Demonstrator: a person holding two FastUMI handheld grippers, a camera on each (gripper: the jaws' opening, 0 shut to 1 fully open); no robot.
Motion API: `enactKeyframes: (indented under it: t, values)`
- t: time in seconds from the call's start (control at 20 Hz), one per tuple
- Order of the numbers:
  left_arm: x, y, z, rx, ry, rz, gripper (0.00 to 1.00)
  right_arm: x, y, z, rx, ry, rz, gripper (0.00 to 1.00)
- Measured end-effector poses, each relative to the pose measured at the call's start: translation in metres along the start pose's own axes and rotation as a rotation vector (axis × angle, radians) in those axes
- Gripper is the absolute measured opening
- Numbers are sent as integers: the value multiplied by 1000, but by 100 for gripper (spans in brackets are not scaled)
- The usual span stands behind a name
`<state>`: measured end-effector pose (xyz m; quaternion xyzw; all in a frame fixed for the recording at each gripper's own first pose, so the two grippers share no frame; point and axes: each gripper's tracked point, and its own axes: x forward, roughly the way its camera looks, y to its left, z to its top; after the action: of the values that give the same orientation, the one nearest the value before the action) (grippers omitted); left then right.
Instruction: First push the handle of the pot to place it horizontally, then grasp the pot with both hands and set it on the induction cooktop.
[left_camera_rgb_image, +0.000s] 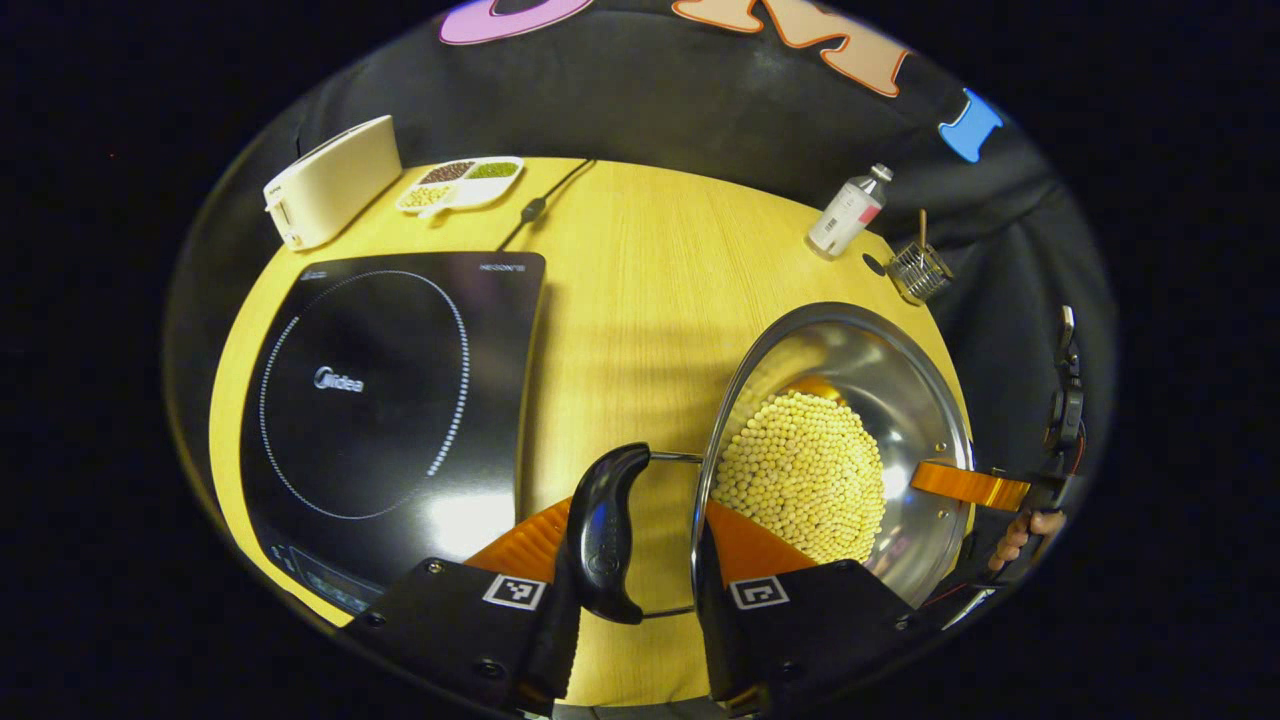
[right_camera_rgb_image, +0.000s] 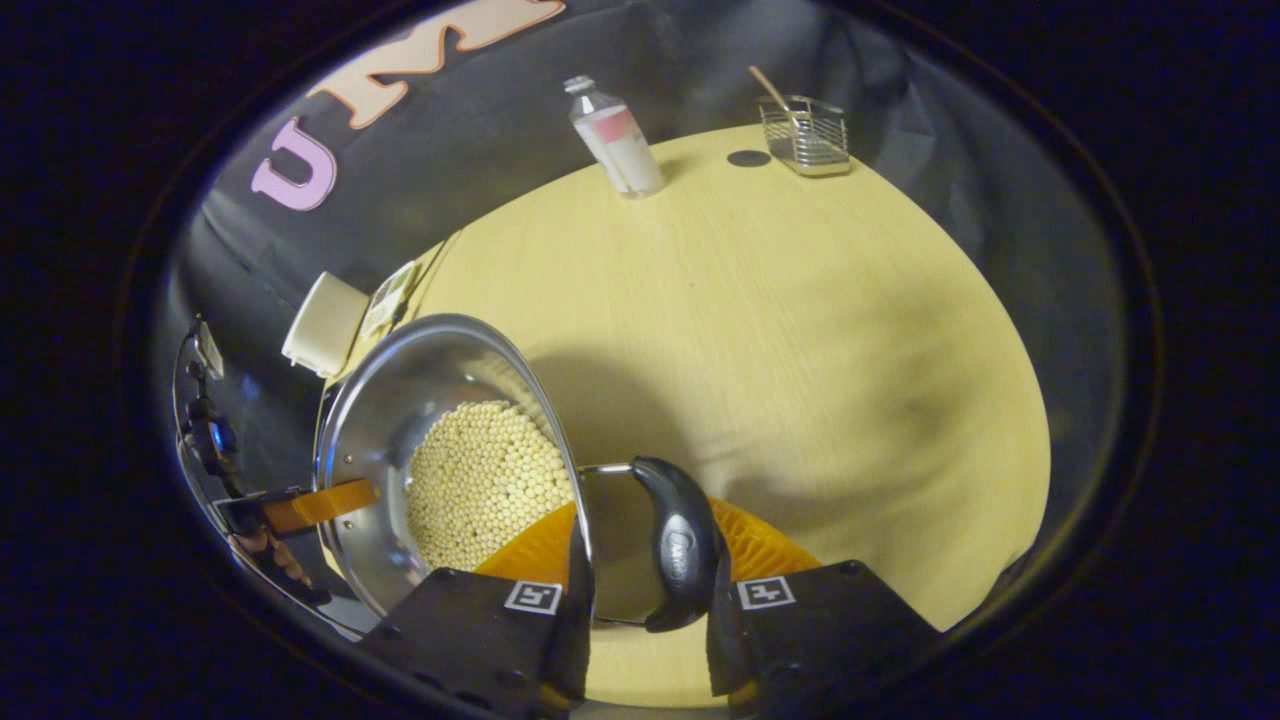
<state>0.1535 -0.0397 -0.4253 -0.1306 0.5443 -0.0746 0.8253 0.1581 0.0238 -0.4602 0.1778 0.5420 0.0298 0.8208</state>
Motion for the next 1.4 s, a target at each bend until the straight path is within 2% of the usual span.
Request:
enactKeyframes:
  t: [0.2, 0.35, 0.4, 0.8, 0.85, 0.9, 1.35, 1.4]
  values:
    - [-30, 32, 2, -15, -27, 31, 53, 1, 40, -3, -15, -2, 40, 41]
    - [-40, 59, 5, -42, -31, 32, 55, 2, 71, -6, -34, -7, 40, 41]
    - [-43, 69, 8, -39, -40, 27, 53, 3, 81, -7, -37, -15, 39, 41]
    - [-47, 153, 31, -28, -66, -23, 54, 18, 170, -19, -47, -41, -18, 41]
    - [-49, 160, 32, -29, -66, -29, 54, 20, 179, -20, -47, -41, -23, 48]
    - [-50, 168, 33, -29, -66, -33, 52, 20, 187, -23, -44, -42, -29, 41]
    - [-55, 247, 51, -38, -112, -32, 52, 45, 269, -30, -78, -34, -46, 41]
    - [-56, 256, 52, -34, -115, -33, 53, 47, 276, -33, -80, -29, -46, 48]
